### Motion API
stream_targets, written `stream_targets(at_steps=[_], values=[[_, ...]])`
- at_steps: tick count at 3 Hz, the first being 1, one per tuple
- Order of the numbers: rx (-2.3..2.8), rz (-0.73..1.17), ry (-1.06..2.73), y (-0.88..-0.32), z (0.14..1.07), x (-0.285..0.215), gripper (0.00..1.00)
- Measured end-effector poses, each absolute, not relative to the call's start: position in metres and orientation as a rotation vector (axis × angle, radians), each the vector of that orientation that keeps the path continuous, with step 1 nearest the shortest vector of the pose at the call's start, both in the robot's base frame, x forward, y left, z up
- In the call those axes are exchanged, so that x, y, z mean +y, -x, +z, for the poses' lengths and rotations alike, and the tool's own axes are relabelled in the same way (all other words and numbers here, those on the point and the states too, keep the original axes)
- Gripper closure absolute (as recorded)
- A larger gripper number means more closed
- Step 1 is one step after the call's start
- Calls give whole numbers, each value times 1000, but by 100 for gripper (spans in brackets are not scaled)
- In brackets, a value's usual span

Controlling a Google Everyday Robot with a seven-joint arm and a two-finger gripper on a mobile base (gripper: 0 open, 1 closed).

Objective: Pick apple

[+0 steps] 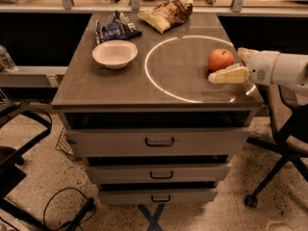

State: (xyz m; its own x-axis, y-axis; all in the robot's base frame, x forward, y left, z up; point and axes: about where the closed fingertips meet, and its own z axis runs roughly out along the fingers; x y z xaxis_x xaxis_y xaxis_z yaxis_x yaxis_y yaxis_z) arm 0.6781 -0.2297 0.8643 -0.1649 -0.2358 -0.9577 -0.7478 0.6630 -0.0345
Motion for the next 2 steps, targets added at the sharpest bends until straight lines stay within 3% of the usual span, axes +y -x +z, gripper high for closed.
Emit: stream_targets(at_steps=[2], values=[[1710, 575, 813, -683, 862, -218, 0]])
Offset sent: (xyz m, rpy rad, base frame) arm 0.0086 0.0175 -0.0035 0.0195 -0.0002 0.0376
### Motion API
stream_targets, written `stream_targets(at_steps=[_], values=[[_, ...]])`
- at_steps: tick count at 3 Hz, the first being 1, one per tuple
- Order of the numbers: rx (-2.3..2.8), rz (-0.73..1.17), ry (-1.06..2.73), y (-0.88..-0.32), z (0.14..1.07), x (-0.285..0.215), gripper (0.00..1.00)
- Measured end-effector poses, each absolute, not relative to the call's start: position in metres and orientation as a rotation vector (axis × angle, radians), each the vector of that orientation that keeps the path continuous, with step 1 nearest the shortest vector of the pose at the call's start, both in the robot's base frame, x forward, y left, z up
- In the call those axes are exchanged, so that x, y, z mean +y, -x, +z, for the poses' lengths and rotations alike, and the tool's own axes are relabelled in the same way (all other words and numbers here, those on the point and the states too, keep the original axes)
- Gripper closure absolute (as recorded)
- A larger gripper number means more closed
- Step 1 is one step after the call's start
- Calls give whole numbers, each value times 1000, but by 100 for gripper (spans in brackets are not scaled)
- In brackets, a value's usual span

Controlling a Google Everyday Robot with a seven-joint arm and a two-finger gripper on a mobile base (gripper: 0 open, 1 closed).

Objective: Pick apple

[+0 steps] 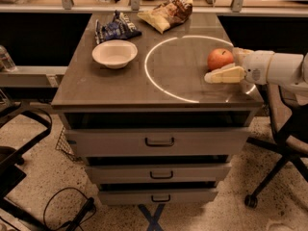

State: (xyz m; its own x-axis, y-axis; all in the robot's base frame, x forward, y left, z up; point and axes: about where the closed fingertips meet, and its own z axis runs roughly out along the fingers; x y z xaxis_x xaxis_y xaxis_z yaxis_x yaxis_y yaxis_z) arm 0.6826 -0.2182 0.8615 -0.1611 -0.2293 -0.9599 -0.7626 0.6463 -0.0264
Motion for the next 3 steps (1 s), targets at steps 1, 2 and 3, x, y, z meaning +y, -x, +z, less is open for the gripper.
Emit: stream_targets(at_steps=[1, 2, 3], values=[[1702, 594, 815, -688, 857, -207, 15], [1692, 608, 820, -693, 854, -196, 38], [1692, 622, 805, -696, 851, -190, 62]])
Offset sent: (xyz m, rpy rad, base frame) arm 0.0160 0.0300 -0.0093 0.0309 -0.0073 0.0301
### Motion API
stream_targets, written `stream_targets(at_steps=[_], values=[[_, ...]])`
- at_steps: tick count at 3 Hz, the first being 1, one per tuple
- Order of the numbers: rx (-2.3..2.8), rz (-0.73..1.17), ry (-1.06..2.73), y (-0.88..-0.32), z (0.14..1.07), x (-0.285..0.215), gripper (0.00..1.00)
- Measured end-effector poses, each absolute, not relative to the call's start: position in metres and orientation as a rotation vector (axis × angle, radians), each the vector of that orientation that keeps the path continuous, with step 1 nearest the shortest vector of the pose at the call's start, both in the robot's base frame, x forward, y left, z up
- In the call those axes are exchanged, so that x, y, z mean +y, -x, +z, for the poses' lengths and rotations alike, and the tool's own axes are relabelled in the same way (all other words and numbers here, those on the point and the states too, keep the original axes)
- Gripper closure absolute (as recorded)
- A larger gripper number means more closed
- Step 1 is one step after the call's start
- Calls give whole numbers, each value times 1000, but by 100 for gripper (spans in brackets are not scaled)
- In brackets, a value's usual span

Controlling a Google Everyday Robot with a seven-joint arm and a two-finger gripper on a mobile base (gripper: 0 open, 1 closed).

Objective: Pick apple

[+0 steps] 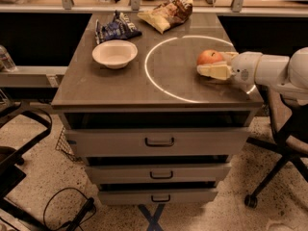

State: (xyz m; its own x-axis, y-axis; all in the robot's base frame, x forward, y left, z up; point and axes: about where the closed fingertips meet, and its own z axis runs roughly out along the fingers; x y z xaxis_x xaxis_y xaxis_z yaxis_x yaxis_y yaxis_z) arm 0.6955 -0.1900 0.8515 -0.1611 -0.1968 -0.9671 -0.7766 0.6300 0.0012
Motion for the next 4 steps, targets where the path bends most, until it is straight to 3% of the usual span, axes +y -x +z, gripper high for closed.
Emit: stream_targets(at_steps=[1, 2, 4], values=[[1691, 626, 809, -696, 851, -187, 85], [1690, 631, 813, -696, 851, -184, 100], [1669, 601, 848, -695, 879, -184, 100]])
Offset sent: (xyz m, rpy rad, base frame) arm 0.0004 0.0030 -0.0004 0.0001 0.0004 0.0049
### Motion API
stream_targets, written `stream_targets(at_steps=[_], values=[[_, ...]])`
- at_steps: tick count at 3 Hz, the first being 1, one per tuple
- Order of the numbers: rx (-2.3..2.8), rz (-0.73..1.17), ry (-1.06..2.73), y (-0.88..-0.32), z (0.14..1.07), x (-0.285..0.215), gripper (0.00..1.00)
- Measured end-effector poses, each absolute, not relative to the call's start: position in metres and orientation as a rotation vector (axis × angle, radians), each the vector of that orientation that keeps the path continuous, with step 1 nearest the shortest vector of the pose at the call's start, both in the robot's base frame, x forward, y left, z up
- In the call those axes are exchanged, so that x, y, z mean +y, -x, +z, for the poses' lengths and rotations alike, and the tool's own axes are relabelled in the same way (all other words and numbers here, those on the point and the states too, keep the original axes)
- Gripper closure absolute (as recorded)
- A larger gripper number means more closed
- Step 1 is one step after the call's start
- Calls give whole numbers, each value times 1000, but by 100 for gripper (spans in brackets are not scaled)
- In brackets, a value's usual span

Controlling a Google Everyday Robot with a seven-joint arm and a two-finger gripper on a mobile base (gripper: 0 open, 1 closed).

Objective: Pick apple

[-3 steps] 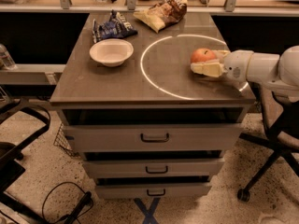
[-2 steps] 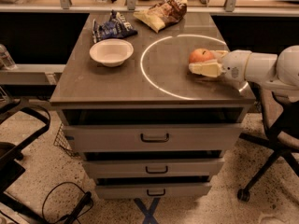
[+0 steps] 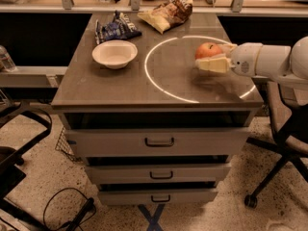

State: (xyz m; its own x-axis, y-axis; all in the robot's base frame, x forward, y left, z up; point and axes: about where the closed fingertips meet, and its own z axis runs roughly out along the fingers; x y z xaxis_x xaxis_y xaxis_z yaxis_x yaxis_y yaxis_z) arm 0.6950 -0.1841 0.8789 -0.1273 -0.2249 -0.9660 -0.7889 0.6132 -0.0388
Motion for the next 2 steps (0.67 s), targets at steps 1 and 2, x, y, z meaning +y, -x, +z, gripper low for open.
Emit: stream_targets(at_steps=[1, 2], values=[[1626, 522, 910, -679, 931, -183, 100], [1601, 476, 945, -666, 962, -180, 100]])
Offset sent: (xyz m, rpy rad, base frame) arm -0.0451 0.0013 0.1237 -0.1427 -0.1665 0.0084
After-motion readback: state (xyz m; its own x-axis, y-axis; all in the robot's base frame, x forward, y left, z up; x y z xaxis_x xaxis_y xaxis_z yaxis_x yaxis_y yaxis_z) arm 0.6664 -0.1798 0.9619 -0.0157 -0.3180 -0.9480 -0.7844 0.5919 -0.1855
